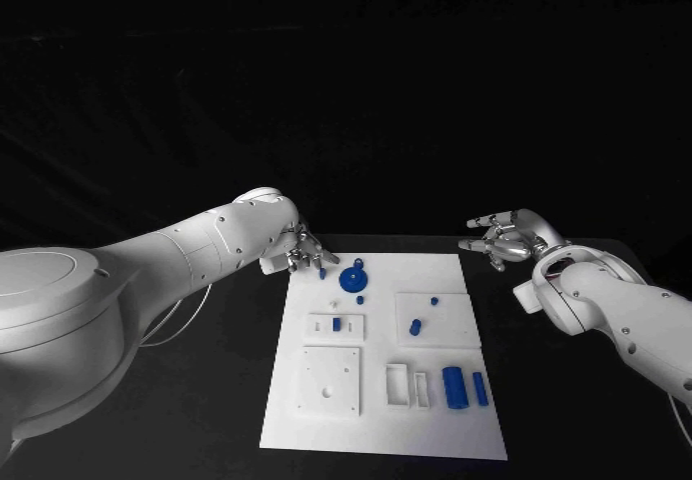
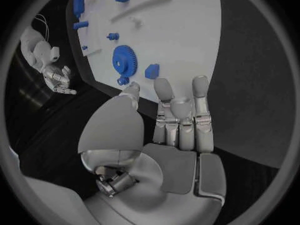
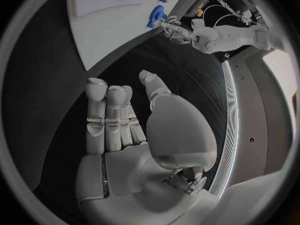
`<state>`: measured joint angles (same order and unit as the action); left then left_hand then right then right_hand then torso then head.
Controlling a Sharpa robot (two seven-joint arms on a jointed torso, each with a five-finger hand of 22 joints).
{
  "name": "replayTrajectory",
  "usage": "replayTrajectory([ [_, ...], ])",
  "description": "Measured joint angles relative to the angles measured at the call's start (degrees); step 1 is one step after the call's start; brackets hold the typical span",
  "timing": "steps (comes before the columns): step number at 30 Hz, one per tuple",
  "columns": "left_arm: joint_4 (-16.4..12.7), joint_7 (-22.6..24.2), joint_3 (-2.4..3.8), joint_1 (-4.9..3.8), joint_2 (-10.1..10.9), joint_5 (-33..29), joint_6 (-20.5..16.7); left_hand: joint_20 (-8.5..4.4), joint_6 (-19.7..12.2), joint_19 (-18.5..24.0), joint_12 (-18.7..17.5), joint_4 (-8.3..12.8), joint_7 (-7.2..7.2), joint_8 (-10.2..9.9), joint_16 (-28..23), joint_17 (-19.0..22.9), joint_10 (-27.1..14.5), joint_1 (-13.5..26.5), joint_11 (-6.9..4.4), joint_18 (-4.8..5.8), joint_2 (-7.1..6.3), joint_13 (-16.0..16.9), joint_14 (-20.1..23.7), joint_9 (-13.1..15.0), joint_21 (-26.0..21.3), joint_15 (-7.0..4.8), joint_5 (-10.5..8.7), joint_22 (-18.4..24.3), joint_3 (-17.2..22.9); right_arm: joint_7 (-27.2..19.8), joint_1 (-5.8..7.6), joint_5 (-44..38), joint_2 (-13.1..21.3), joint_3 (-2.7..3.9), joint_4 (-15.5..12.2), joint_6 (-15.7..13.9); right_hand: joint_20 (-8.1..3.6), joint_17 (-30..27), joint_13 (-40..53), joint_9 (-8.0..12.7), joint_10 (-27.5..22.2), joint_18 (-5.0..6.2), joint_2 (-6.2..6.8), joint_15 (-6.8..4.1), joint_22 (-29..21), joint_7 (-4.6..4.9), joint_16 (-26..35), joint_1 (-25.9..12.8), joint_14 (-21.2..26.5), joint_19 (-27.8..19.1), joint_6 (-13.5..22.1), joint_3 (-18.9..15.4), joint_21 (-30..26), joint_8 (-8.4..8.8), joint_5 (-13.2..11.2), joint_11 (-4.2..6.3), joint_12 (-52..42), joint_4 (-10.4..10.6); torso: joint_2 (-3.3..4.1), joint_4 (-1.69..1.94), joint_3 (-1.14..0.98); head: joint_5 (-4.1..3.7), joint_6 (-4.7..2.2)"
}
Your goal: Assemble the parts on the task board
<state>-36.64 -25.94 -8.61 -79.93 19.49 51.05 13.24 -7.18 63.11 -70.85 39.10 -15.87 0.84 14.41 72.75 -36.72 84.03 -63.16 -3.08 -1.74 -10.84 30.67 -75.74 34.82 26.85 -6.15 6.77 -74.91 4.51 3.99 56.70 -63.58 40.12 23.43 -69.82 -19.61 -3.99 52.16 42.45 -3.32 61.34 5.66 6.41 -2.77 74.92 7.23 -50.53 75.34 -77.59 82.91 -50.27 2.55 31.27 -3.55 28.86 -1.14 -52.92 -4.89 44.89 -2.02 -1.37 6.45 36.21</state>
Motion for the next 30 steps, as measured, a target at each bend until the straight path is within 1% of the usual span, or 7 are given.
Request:
replayTrajectory([
  [2, -0.2, 0.0, -0.02, 0.02, 0.1, -0.3, 0.1, 0.0, -0.1, 0.0, 0.0, -0.4, 0.08, 0.0, 0.2, -0.2, 0.0, 0.0, 0.0, 0.0, -0.01, 0.1, 0.0, 1.2, 0.2, 0.0, -0.29, 0.0, -0.5, 0.0, 0.0, -0.6, 0.0, 0.0, -0.1, 0.0, 0.0, 0.0, -0.1, 0.0, 0.0, 0.0, 0.0, 0.0, 0.0, 0.0, 0.2, 0.0, 0.0, 0.0, 0.0, 0.4, -0.2, 0.0, -0.5, 0.0, 0.2, -1.0, 0.01, -0.01, -0.02, -0.1, 0.01],
  [4, -0.3, 0.0, -0.04, 0.05, 0.2, -0.5, 0.2, 0.0, -0.1, 0.0, 0.0, -0.5, 0.07, 0.0, 0.2, -0.2, 0.0, 0.0, 0.0, 0.0, -0.01, 0.1, 0.0, 2.9, 0.6, 0.0, -0.29, 0.0, -0.6, 0.0, 0.0, -1.2, 0.0, 0.0, -0.1, 0.0, 0.0, 0.0, -0.1, 0.0, 0.0, 0.0, 0.0, 0.0, 0.0, 0.0, 0.2, 0.0, 0.0, 0.0, 0.0, 0.6, -0.2, 0.0, -0.5, 0.0, 0.2, -1.1, 0.0, 0.0, -0.03, -0.18, 0.02],
  [7, -0.3, 0.0, -0.06, 0.1, 0.2, -0.7, 0.2, 0.0, -0.1, 0.0, 0.0, -0.5, 0.07, 0.0, 0.2, -0.3, 0.0, 0.0, 0.0, 0.0, -0.01, 0.1, 0.0, 4.1, 0.6, 0.0, 0.52, 0.0, -0.6, 0.0, 0.01, -2.0, 0.0, 0.02, -0.1, 0.0, 0.0, 0.0, -0.1, 0.0, 0.0, 0.0, -0.26, 0.0, 0.0, 0.0, 0.2, -0.3, 0.0, 0.0, 0.0, 1.0, -0.2, 0.0, -0.5, 0.0, 0.2, -2.2, -0.01, 0.01, -0.03, -0.19, 0.03],
  [22, -0.8, 0.0, -0.12, 0.0, 1.3, 0.8, 0.5, 0.01, -0.1, 0.0, 0.0, -0.3, 0.06, -0.5, 0.5, -0.4, 0.0, 0.0, 0.0, 0.0, -0.01, 0.0, -0.2, 5.1, 0.6, -0.2, 0.53, 0.0, -0.4, 0.0, 0.01, -3.3, 0.3, 0.02, 0.1, -0.1, 0.0, 0.0, -0.1, 0.0, 0.0, 0.0, 0.0, 0.0, 0.0, 0.0, 0.2, -0.6, 0.0, 0.0, 0.0, 0.3, -0.2, 0.0, -0.5, 0.0, 0.2, -1.5, 0.08, 0.23, 0.13, -0.61, -0.2],
  [26, -1.2, -0.1, -0.11, -0.06, 1.5, 0.8, 1.0, 0.01, 0.0, 0.0, 0.1, 0.0, 0.06, -0.6, 0.5, -0.4, 0.0, -0.6, 0.0, 0.0, 0.61, 0.0, -0.2, 5.1, 0.7, -0.2, 0.53, 0.0, -0.2, 0.0, 0.01, -3.4, 0.3, 0.02, 0.2, -0.1, 0.0, 0.0, -0.1, 0.0, 0.0, 0.0, 0.0, 0.0, 0.0, 0.0, 0.2, -0.6, 0.0, 0.0, 0.0, 0.3, -0.2, 0.0, -0.2, 0.0, 0.2, -1.5, 0.09, 0.26, 0.2, -0.65, -0.21],
  [28, -1.3, -0.1, -0.1, -0.07, 1.6, 0.5, 1.3, 0.02, 0.1, 0.0, 0.4, 1.0, -0.14, -0.9, 0.7, -0.6, 0.0, -0.5, 0.01, -0.01, 1.39, 0.0, -0.2, 5.2, 1.1, -0.2, 0.93, 0.0, 0.0, 0.0, 0.01, -3.4, 0.2, 0.02, 0.2, -0.1, 0.0, 0.0, -0.1, 0.0, 0.0, 0.0, 0.0, 0.0, 0.0, 0.0, 0.2, -0.6, 0.0, 0.0, 0.0, 0.1, -0.2, 0.0, -0.2, 0.0, 0.2, -1.3, 0.1, 0.29, 0.24, -0.7, -0.25],
  [30, -1.4, -0.1, -0.1, -0.1, 1.7, 0.1, 1.8, 0.22, 0.2, 0.2, 0.4, 1.5, -0.16, -1.1, 0.9, -0.7, 0.0, -0.4, 0.01, -0.01, 1.54, 0.0, -0.2, 5.3, 1.1, -0.2, 0.93, 0.0, 0.1, 0.0, 0.01, -3.4, 0.2, 0.02, 0.3, -0.1, 0.0, 0.0, -0.1, 0.0, 0.0, 0.01, 0.0, 0.0, 0.0, 0.0, 0.2, -0.6, 0.0, 0.0, 0.0, 0.1, -0.2, 0.0, -0.2, 0.0, 0.2, -1.3, 0.12, 0.32, 0.27, -0.8, -0.26],
])
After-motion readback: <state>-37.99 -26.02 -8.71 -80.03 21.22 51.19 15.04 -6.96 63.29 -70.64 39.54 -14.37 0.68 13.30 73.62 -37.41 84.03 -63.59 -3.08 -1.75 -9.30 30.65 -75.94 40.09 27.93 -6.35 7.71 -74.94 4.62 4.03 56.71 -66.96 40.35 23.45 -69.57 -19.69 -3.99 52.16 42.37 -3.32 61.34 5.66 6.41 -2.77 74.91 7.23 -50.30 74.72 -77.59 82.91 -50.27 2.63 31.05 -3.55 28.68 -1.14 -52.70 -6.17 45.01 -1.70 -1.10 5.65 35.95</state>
